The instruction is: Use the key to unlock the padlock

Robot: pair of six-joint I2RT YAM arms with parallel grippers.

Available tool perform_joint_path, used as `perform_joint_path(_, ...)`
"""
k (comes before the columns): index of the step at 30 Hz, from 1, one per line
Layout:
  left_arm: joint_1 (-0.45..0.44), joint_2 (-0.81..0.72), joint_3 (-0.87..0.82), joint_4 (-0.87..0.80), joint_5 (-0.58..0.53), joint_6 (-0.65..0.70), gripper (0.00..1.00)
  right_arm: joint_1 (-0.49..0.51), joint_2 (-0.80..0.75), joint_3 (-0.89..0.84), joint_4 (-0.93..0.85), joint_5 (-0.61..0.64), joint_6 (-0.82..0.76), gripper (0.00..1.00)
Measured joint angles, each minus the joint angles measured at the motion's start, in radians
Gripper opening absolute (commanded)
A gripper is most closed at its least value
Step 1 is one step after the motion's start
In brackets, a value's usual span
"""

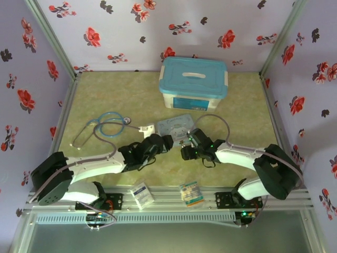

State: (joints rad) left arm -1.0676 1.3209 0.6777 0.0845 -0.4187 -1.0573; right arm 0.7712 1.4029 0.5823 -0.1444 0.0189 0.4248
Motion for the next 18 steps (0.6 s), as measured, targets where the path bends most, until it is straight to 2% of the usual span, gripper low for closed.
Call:
perform_joint_path(5, 0.053, 0.005, 0.020, -0.034, 0.003, 0.056, 0.65, 0.017, -0.012, -0.026, 0.028, 0.019, -0.006, 0.60)
perform_joint_path(10, 0.107, 0.054, 0.072, -0.051, 0.024, 0.110, 0.66, 0.034, -0.015, -0.035, 0.040, 0.039, -0.006, 0.60)
perform_joint_path(18, 0.213, 0.230, 0.129, -0.056, 0.054, 0.163, 0.64, 0.093, -0.084, -0.077, 0.031, 0.004, 0.028, 0.59)
